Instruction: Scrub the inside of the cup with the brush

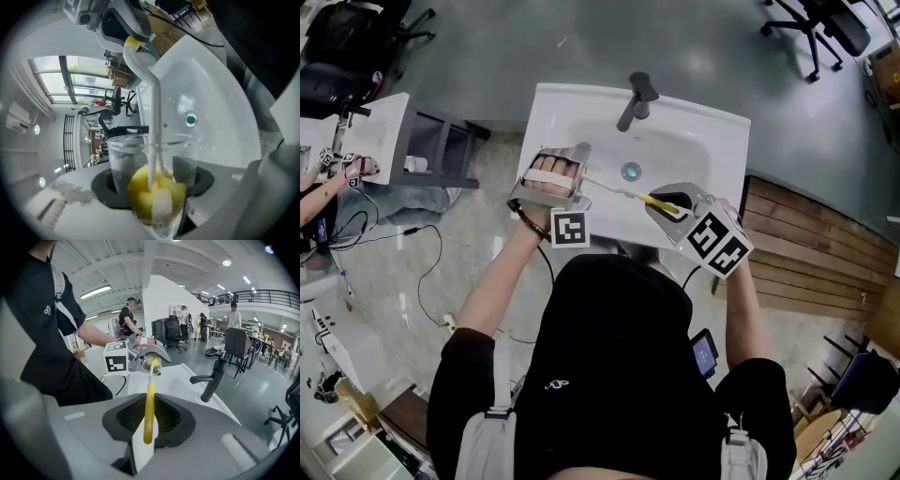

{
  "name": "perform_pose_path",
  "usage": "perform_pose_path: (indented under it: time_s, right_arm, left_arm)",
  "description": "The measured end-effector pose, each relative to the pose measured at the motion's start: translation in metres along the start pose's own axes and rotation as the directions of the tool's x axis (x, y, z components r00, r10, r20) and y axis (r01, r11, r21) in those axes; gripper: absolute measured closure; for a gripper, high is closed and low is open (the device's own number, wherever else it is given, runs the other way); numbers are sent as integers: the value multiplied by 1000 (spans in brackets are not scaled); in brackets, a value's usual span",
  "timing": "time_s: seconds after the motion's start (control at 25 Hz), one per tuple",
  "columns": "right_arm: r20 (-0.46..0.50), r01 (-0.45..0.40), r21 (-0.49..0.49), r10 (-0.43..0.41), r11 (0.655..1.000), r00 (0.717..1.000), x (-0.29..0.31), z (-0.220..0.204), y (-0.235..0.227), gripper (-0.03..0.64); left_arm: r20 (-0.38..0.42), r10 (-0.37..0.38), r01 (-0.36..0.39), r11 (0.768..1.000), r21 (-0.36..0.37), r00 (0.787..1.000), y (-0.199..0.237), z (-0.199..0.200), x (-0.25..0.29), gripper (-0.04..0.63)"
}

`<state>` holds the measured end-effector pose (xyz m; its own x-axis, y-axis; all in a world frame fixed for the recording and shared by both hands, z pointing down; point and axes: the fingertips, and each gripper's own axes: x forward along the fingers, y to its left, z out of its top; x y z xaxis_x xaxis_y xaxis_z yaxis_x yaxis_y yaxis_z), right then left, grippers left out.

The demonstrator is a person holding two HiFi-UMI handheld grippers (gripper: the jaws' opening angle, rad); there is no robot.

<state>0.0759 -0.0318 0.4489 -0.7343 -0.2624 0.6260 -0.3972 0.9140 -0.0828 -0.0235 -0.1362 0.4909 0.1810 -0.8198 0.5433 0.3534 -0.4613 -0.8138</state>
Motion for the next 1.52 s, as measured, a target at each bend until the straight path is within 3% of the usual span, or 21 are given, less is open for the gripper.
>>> perform_pose_path:
  time_s: [0.2, 0.76, 1.04, 1.52]
  right_arm:
    - [6, -6, -23, 6, 1000, 1000, -1, 4, 4, 563]
    - [16, -14, -17, 15, 1000, 1000, -9, 6, 13, 561]
    - [8, -12, -21, 12, 1000, 1000, -10, 4, 16, 561]
    - [5, -2, -10, 2, 1000, 1000, -30, -10, 20, 563]
  left_arm:
    - [26, -39, 41, 998, -53, 999, -10, -4, -1, 322]
    - [85, -69, 77, 992, -104, 994, -20, 0, -6, 322]
    - [78, -79, 87, 991, -99, 994, -25, -1, -4, 322]
    - [49, -104, 111, 982, -155, 993, -36, -13, -5, 322]
